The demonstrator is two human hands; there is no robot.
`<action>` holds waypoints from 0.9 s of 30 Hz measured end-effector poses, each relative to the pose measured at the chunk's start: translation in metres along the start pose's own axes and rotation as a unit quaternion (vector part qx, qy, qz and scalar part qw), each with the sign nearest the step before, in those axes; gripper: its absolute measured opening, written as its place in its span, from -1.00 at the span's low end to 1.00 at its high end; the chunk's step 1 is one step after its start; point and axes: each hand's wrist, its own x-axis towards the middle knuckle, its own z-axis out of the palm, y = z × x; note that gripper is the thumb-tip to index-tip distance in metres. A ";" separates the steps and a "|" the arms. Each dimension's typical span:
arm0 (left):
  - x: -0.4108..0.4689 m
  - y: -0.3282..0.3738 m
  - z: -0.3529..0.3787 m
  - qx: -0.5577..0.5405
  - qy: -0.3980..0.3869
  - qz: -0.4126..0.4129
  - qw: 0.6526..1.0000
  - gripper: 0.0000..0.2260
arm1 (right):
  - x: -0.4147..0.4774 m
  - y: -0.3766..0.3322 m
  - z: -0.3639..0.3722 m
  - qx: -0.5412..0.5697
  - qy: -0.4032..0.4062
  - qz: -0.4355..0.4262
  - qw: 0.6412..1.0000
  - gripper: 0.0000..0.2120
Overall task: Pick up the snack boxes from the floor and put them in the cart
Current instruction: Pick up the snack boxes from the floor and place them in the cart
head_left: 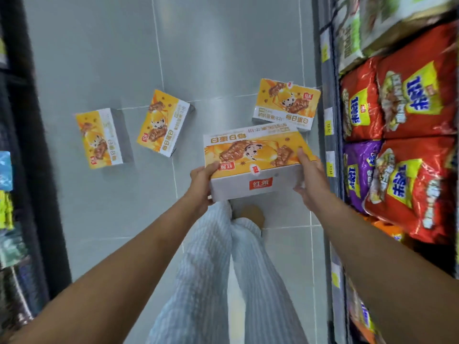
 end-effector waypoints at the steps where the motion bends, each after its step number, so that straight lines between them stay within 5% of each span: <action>1: -0.016 -0.002 -0.007 -0.029 -0.004 -0.001 1.000 -0.50 | -0.014 -0.004 0.003 -0.012 -0.007 -0.012 1.000 -0.48; 9: -0.114 -0.037 -0.059 -0.175 0.028 0.032 0.984 -0.51 | -0.128 -0.005 0.051 -0.016 -0.122 0.029 0.992 -0.14; 12: -0.151 -0.052 -0.071 -0.259 0.063 0.033 0.963 -0.52 | -0.174 0.011 0.084 -0.110 -0.185 0.048 0.975 -0.15; 15: -0.182 -0.076 -0.094 -0.352 0.113 0.046 0.928 -0.35 | -0.197 0.045 0.111 -0.208 -0.206 0.009 0.956 0.15; 20: -0.229 -0.126 -0.134 -0.449 0.123 0.044 0.884 -0.05 | -0.286 0.074 0.139 -0.260 -0.213 -0.041 0.941 -0.27; 24: -0.267 -0.203 -0.185 -0.495 0.139 0.036 0.857 -0.11 | -0.346 0.128 0.144 -0.339 -0.271 -0.071 0.898 -0.31; 27: -0.284 -0.272 -0.236 -0.454 0.243 0.029 0.857 -0.20 | -0.381 0.173 0.138 -0.417 -0.310 -0.080 0.851 -0.41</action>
